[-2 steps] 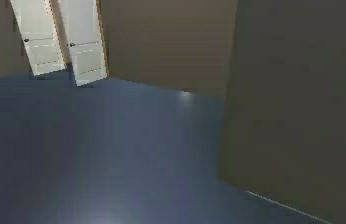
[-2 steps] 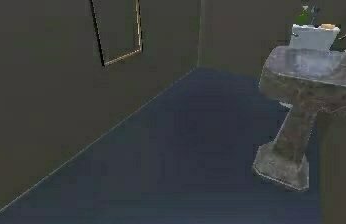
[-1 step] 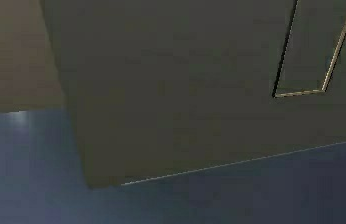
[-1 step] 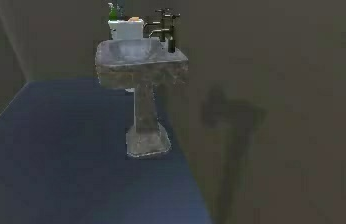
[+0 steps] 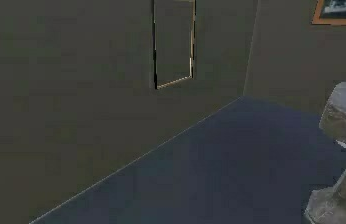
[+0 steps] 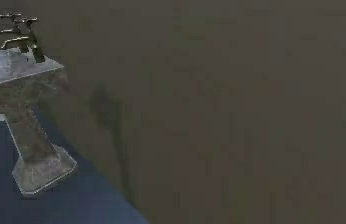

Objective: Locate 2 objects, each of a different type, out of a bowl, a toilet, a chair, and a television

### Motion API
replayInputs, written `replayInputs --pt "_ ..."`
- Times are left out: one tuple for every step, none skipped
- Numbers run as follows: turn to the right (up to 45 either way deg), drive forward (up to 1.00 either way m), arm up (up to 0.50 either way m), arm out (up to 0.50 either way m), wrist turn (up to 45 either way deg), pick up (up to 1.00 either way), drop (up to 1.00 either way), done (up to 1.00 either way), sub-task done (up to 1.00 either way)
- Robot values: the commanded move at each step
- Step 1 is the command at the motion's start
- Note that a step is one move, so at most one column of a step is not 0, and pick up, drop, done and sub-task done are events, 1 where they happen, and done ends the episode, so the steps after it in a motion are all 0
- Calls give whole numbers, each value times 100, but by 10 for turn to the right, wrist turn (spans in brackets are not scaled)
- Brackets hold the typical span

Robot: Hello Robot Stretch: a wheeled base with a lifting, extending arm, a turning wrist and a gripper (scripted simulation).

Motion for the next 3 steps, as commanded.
replayInputs --pt "0 100 0 0 0 0 0 0 0" --pt "60 0 0 0 0 0 0 0 0" --pt "0 35 0 0 0 0 0 0 0"
